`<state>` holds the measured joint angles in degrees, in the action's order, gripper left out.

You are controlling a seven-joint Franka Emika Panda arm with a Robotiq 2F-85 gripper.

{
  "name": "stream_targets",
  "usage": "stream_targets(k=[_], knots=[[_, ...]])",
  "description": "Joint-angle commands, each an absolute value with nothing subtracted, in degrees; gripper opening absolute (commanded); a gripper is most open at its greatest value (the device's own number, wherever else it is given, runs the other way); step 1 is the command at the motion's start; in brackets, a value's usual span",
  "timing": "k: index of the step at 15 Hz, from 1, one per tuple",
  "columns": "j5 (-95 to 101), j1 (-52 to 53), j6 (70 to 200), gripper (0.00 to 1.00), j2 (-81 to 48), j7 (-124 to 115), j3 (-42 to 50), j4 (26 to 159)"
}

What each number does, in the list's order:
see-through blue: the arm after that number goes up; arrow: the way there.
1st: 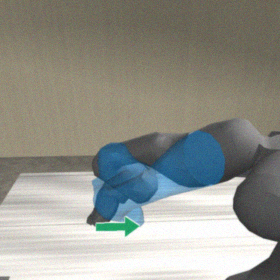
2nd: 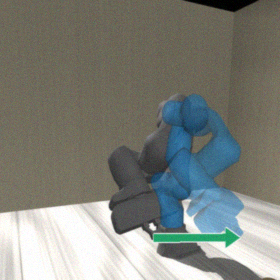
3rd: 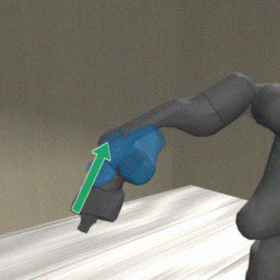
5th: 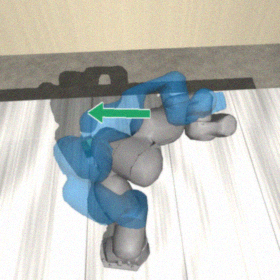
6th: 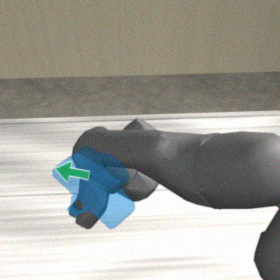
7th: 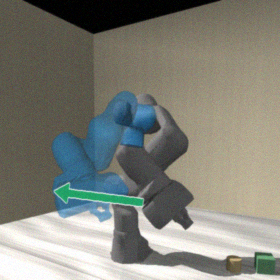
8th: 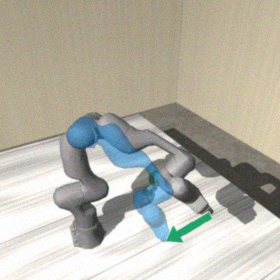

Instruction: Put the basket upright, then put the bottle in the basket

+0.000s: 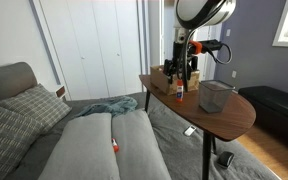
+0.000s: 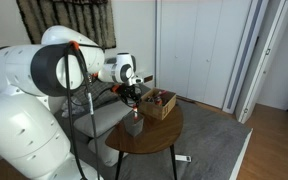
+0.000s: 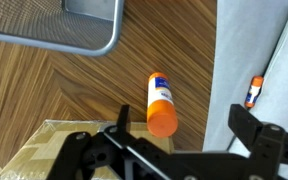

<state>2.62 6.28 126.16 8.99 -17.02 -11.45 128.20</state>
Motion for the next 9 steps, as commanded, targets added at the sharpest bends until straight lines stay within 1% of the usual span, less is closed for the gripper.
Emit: stream_targets(k=[1, 2, 3, 4, 5, 6, 7, 8, 9], knots=[[4.67, 6.22, 127.2, 1.0, 5.91, -17.57, -10.81, 125.51], [4.67, 6.24, 127.05, 1.0, 5.44, -17.47, -10.57, 125.2], [4.82, 6.26, 127.02, 0.97, 5.14, -17.47, -10.4, 124.99], [4.72, 6.31, 126.85, 0.8, 4.87, -17.34, -10.21, 124.81], [4.71, 6.35, 126.7, 0.72, 4.69, -17.34, -10.06, 124.68], [4.47, 6.38, 126.33, 0.7, 4.56, -17.31, -9.92, 124.51], [4.27, 6.42, 126.05, 0.64, 4.43, -17.28, -9.81, 124.31], [4.36, 6.42, 125.82, 0.72, 4.42, -17.44, -9.75, 124.3], [3.97, 6.44, 125.31, 0.89, 4.53, -17.39, -9.64, 124.28]])
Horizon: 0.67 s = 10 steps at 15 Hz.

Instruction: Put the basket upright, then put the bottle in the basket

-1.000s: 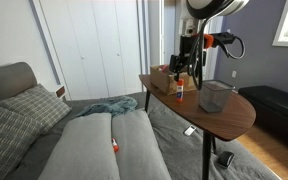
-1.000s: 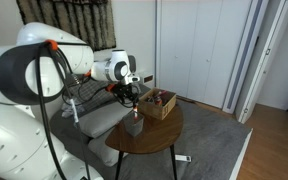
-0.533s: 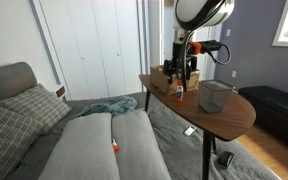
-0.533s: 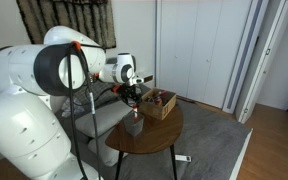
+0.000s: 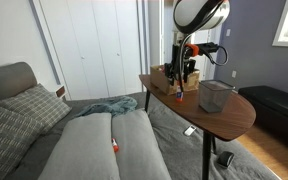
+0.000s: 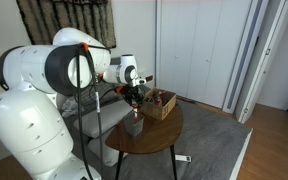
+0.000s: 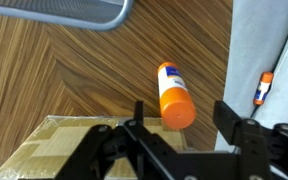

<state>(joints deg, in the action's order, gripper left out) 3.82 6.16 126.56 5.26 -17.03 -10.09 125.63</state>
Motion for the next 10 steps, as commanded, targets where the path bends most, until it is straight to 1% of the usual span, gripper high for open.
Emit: stream_targets(k=[1, 2, 3, 5, 6, 10], knots=[[3.64, 6.43, 124.76, 0.93, 4.63, -17.29, -9.51, 124.27], [3.62, 6.38, 124.47, 0.95, 4.7, -17.36, -9.4, 124.3], [3.59, 6.35, 124.15, 0.95, 4.72, -17.33, -9.28, 124.3], [3.5, 6.39, 123.55, 0.67, 4.79, -17.2, -9.14, 124.35], [3.36, 6.42, 123.33, 0.67, 4.77, -17.11, -9.09, 124.31], [3.22, 6.53, 122.76, 0.38, 4.92, -17.08, -9.12, 124.28]])
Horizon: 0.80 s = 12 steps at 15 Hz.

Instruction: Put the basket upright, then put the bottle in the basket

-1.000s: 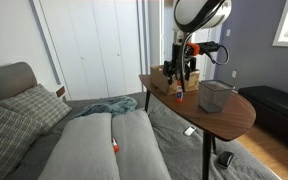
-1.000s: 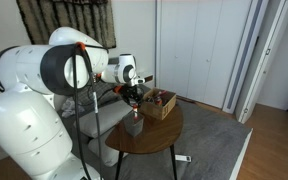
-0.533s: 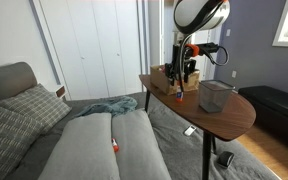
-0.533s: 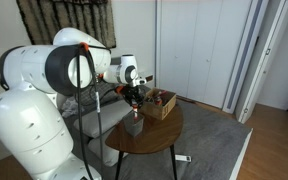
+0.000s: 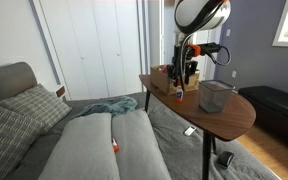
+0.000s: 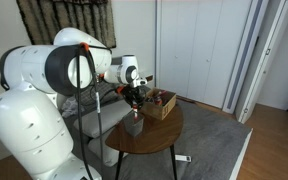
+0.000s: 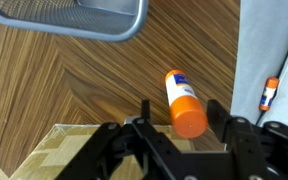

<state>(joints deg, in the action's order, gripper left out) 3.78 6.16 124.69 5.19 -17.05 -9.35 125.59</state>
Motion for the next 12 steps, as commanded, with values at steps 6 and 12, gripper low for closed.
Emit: stream_targets(k=[6, 12], knots=[[3.19, 6.45, 119.73, 0.08, 6.82, -17.1, -9.01, 123.74], [3.26, 5.52, 108.43, 0.08, 17.63, -16.39, -7.85, 120.64]])
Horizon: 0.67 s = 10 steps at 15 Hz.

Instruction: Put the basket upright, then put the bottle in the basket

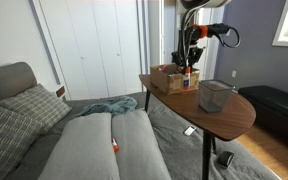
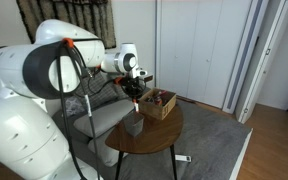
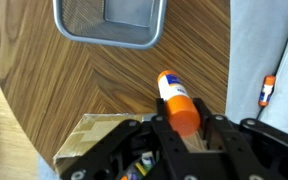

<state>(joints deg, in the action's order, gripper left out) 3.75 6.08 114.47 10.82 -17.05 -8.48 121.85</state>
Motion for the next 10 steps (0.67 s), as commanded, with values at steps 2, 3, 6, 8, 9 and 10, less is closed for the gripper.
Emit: stream_targets(k=[2, 3, 6, 8, 9, 10], knots=[[2.87, 5.13, 105.33, 0.08, 21.37, -16.14, -7.3, 119.2], [2.91, 4.81, 104.34, 0.08, 22.99, -16.31, -7.05, 118.62], [3.09, 3.58, 100.5, 0.08, 26.46, -16.72, -6.46, 118.42], [2.91, 2.7, 98.83, 0.08, 28.19, -16.81, -5.8, 120.25], [2.51, 2.36, 98.38, 0.08, 28.73, -16.78, -5.4, 121.01], [2.45, 2.03, 98.05, 0.08, 29.01, -16.73, -5.15, 121.71]])
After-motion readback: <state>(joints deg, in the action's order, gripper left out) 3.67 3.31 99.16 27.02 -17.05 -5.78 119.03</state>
